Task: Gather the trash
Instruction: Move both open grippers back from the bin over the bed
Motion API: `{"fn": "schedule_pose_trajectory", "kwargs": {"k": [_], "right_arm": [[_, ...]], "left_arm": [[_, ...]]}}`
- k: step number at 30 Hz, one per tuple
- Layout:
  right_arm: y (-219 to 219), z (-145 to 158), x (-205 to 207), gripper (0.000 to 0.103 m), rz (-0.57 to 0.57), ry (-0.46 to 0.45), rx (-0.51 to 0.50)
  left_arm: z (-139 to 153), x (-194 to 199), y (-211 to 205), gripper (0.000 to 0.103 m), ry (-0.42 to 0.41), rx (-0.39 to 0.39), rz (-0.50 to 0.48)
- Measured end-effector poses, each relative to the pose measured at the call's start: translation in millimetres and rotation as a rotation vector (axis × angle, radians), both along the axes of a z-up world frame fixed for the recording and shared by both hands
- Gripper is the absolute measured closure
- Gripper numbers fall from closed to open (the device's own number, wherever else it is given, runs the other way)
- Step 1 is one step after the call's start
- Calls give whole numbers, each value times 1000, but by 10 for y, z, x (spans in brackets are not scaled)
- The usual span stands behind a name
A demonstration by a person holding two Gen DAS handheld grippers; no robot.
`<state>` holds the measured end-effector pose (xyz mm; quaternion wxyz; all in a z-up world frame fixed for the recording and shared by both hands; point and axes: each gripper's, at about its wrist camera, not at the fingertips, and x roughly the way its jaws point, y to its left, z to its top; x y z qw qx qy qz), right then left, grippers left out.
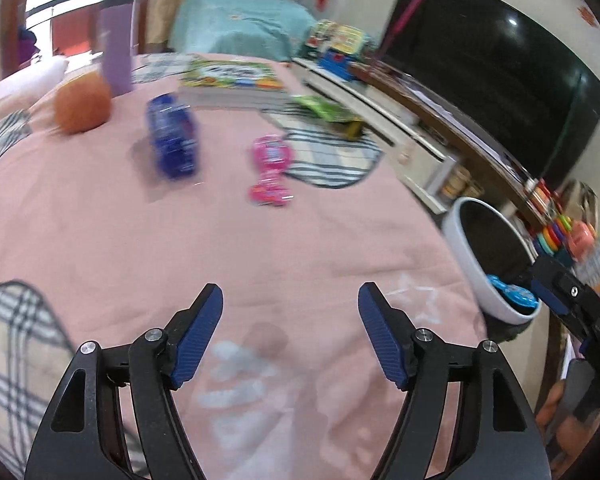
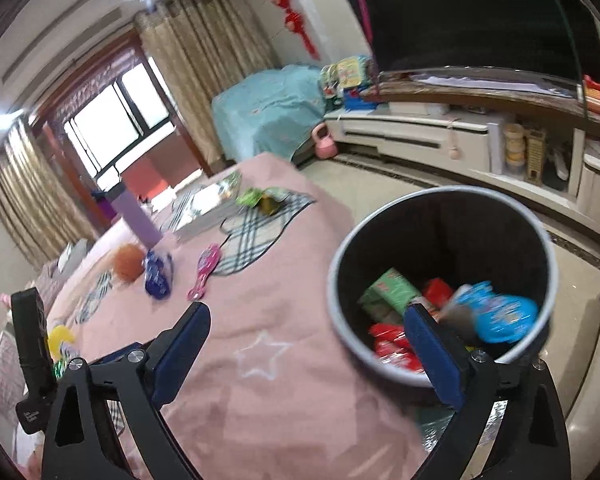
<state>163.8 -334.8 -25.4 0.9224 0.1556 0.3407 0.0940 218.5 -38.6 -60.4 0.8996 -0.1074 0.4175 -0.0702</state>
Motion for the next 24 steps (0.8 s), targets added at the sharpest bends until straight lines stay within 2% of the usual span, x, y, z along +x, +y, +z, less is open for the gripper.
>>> {"fn": "schedule_pose_trajectory", "kwargs": {"k": [8,13,18,24], "right_arm": [[531,-177,59,4,83,48,-36],[807,-275,80,4,121,62,-51],[1014,-355,127,4,123,63,-79],[1189,-486,247,4,137,95,-78]], "left_arm": [[-193,-133,629,30,29,-27,143],[-236,-192,872,29,14,3,218],[-275,-175,991,29,9,10,220],[-352,-39,1047,29,47,43,209]]}}
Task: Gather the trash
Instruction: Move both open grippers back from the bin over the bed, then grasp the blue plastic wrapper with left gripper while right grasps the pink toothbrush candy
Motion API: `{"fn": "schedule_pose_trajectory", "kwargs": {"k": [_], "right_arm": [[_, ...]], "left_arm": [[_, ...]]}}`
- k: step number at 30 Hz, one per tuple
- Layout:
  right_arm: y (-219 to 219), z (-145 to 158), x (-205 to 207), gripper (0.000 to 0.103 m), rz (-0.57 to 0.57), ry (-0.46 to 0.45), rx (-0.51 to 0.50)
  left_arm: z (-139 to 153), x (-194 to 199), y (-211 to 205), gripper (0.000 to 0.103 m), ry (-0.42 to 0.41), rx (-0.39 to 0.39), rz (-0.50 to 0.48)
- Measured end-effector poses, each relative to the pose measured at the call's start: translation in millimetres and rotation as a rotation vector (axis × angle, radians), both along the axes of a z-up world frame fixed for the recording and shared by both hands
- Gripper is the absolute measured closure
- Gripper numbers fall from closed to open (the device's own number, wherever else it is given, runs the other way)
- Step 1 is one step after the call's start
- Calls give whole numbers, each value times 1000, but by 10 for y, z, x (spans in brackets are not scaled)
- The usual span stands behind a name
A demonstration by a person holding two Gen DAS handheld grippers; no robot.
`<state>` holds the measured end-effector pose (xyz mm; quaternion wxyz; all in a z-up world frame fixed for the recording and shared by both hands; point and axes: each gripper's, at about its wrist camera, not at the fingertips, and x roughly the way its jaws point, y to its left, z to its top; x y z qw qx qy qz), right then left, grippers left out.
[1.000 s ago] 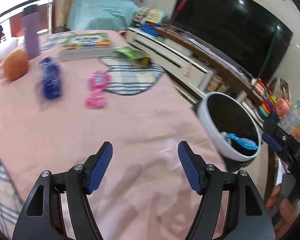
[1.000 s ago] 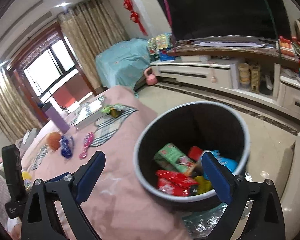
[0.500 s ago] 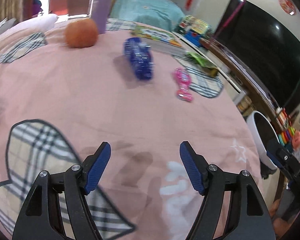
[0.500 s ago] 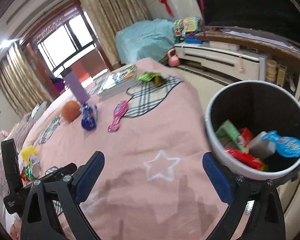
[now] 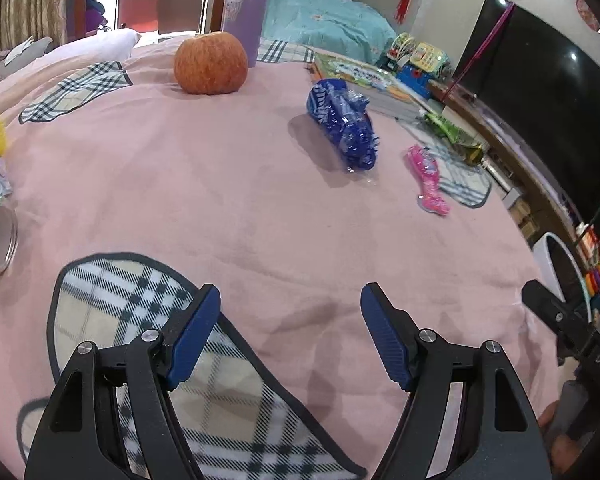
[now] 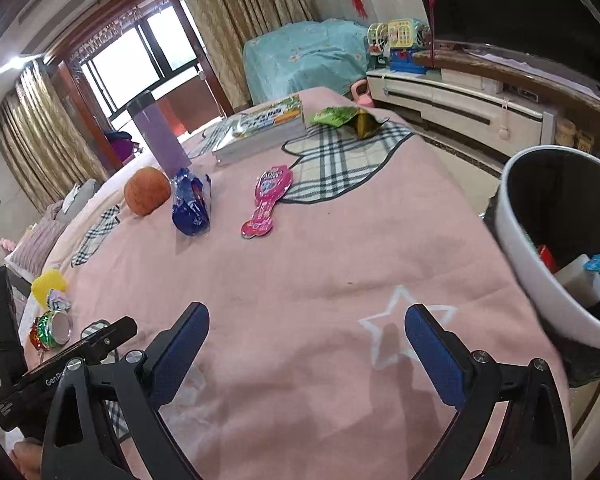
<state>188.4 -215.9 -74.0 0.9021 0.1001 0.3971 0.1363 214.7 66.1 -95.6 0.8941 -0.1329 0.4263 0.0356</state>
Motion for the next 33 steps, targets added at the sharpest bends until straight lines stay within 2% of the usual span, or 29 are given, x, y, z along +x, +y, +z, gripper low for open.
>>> {"fn": "schedule_pose_trajectory", "kwargs": {"k": [4,23,25,27,28,29,32,33], "right_arm": [[76,-28,92,4,12,19,14],[130,-95,487,4,-18,62,66],[145,-105,506,4,-9,63,64],[167,-114,537,4,-3,65,58],[186,-116,553,4,-1,63,48],[202,-113,572,5,0,59,38],[249,-102,618,7,2,45,16],[270,-97,638,11,8,42,12]], "left_arm": [[-19,128,35,29,9,30,-11],[111,1149,-190,29,-24,23,-87],[86,1226,-195,40,-23,27,-100],[32,1287,-189,73,-1,5,-128],[12,1294,-177,82,5,-11,-139],[3,1285,-170,87,6,-16,-147],[47,1157,-144,88,-17,-9,-167],[60,1107,-131,88,-19,-13,-172]]}}
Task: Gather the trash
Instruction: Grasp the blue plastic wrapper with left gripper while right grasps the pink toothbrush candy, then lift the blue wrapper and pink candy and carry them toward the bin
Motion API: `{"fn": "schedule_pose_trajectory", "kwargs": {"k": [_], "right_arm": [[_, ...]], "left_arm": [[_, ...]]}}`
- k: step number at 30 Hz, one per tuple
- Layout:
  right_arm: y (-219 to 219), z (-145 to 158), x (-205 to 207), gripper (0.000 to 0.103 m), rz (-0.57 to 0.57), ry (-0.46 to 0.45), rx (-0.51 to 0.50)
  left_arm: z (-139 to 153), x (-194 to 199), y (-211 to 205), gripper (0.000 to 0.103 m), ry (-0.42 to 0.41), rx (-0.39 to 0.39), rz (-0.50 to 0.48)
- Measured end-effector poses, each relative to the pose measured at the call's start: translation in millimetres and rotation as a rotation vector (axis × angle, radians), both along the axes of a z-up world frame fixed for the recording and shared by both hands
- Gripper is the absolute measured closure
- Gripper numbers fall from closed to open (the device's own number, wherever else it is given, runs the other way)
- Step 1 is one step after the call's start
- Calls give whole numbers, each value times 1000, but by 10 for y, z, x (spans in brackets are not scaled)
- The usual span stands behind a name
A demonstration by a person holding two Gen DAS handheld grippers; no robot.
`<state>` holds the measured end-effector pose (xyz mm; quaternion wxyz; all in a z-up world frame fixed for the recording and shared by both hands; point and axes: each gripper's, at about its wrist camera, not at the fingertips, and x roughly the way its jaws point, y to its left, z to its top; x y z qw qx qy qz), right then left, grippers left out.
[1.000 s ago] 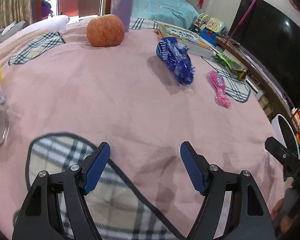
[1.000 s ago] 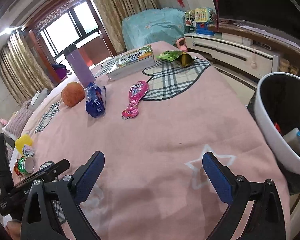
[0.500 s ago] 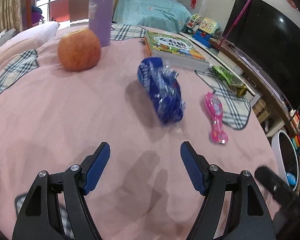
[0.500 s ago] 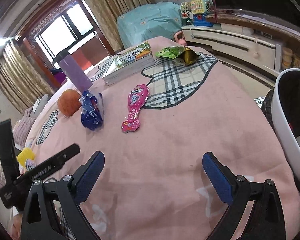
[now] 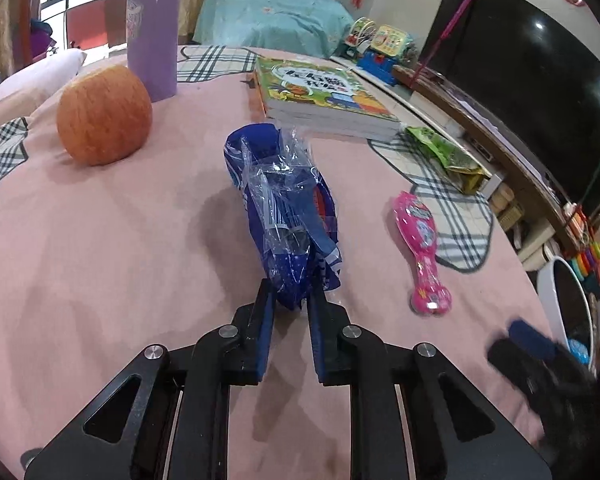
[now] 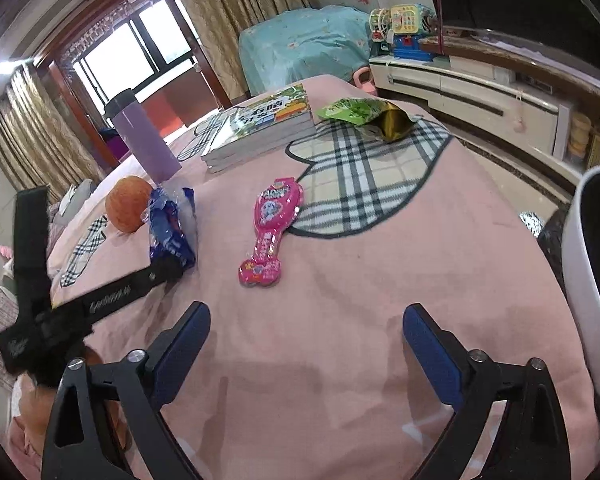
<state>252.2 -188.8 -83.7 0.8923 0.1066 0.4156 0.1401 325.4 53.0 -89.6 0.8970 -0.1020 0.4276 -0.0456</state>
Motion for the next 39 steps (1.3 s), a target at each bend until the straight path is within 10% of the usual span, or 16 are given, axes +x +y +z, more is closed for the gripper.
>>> {"fn": "schedule_pose_trajectory", "kwargs": {"k": [13,19,26,34,39], "right_arm": [[405,-86,484,31,47,6,-102],[534,-156,667,35,55,20,-205],[467,-154,635,77,14,18,-229],[283,-140,346,82,20,19,-161],[106,-124,168,82,15,25,-84]], "left_arm": [[-76,-622,230,83,43,-43,0],[-1,-729,241,41,5,-73,46],[113,-709,192,32,-15,-69,59],[-28,-430,89,33,15,20,91],[-80,-407,60,73,20,19,63]]}}
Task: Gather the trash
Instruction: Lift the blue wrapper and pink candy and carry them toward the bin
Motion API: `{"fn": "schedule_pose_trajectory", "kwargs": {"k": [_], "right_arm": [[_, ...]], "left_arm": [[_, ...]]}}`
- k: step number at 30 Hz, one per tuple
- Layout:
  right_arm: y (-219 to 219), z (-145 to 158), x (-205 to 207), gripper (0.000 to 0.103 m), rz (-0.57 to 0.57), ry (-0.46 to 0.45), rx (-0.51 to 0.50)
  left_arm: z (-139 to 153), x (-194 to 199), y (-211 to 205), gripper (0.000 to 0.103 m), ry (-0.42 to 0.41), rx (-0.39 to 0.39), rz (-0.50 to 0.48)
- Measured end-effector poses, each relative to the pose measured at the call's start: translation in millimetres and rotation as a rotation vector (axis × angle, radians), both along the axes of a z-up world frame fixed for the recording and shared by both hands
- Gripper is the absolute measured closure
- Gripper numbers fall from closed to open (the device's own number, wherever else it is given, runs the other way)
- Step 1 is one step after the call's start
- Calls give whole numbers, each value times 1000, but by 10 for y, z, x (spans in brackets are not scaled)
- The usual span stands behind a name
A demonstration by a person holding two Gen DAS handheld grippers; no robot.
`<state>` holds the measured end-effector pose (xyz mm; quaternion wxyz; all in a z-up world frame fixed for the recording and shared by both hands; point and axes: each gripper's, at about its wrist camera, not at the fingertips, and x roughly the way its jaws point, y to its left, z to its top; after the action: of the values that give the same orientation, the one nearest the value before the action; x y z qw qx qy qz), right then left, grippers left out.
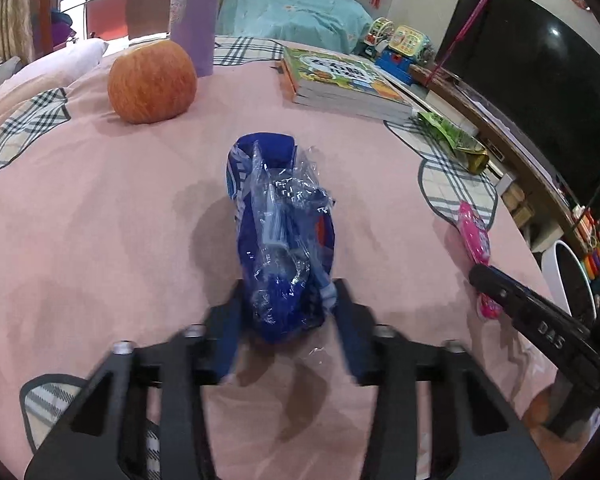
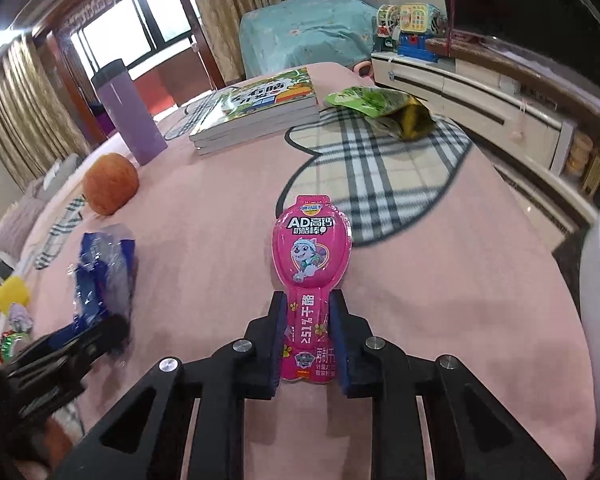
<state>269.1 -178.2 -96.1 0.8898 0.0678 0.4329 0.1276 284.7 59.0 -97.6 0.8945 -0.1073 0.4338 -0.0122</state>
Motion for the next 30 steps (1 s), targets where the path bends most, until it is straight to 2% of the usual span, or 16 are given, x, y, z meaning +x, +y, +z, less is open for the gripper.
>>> {"fn": "schedule_pose_trajectory", "kwargs": {"k": [3,15,24,28,30], "right_arm": [[-59,6,-97,82,-7,1,27],[-260,68,-480,82,-17,-28,55],[-316,72,-644,81,-24,-20,5],[-365,28,-608,74,-34,5,21],[-356,21,-614,74,-30,7,22]], "left_arm": [[31,-58,-33,78,-9,-1,-15],[117,-545,-375,79,-6,-40,-98],[121,-725,-526,79,6,-41,-139],[89,-754,-575,79,16,-29,-146],[81,-758,-596,78,21,-22,-147]]}}
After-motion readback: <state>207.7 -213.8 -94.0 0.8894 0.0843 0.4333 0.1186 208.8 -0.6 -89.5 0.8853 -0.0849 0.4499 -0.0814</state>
